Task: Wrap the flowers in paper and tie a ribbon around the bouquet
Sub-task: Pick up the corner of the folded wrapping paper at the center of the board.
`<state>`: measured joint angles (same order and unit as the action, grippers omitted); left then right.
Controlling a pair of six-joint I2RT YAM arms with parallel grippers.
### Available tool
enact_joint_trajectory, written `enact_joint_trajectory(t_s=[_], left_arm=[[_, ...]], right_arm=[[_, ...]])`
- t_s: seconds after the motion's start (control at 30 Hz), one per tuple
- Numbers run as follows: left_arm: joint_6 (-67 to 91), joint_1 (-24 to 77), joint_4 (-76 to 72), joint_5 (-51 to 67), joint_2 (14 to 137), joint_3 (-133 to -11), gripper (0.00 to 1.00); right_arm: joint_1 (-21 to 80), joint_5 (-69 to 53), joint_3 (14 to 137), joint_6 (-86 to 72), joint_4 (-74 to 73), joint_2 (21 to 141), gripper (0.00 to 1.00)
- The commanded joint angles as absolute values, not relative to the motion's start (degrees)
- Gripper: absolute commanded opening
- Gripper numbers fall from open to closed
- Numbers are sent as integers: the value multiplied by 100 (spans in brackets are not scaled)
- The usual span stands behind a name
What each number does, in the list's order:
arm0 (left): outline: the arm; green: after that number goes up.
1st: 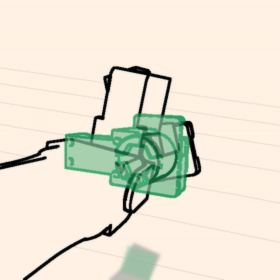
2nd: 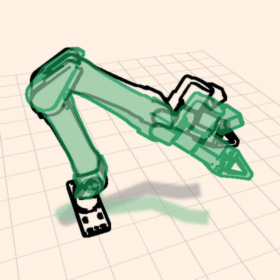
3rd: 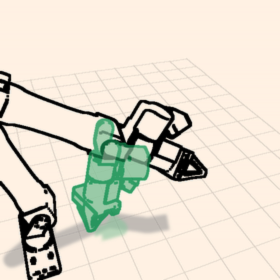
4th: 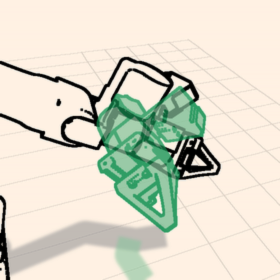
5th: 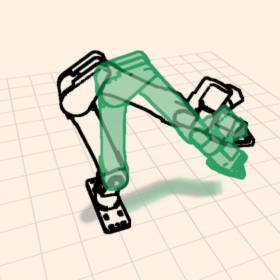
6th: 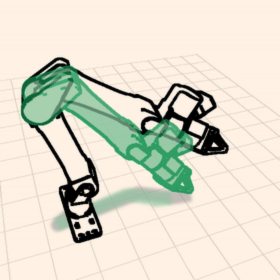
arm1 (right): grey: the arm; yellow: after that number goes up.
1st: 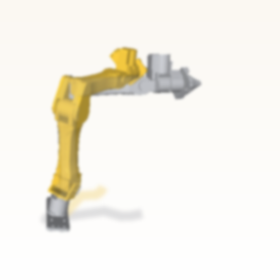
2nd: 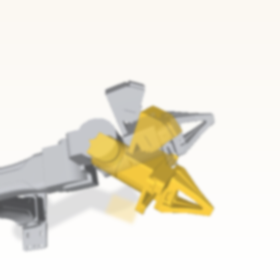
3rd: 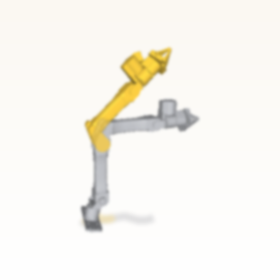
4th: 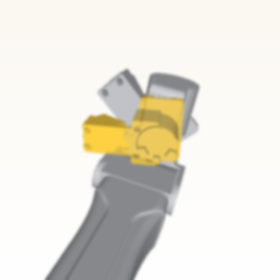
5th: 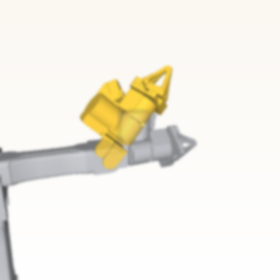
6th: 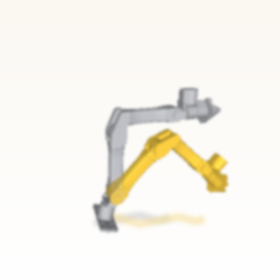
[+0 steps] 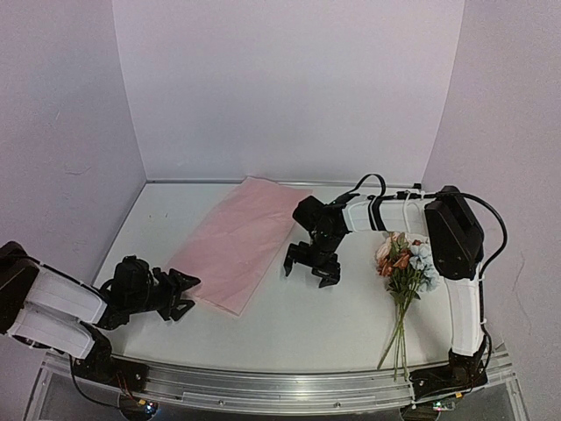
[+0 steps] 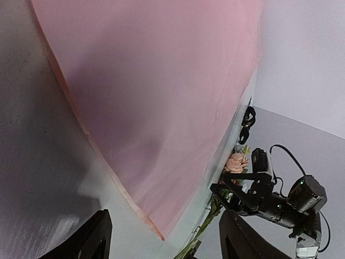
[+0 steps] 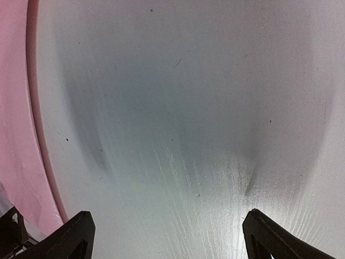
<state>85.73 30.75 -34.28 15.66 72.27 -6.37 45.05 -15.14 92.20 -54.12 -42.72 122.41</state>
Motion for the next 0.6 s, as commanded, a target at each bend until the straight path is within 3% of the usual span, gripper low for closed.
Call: enact_joint_trajectory(t_s=[0.0,0.37,0.57], left_arm=[[8825,3206,-4563,1505,7789,-861,68],[9053,3277,-5514,1654,8631,-926,56],[9093,3278,-5548,1437,8796,-926,56]], right_arm=[[4526,-1471,9208,-5467,-4235,12257,98],[4529,-1445,9134,-5466,-4235,12246,98],[4531,-1443,9132,-5476,-4238,12255,98]])
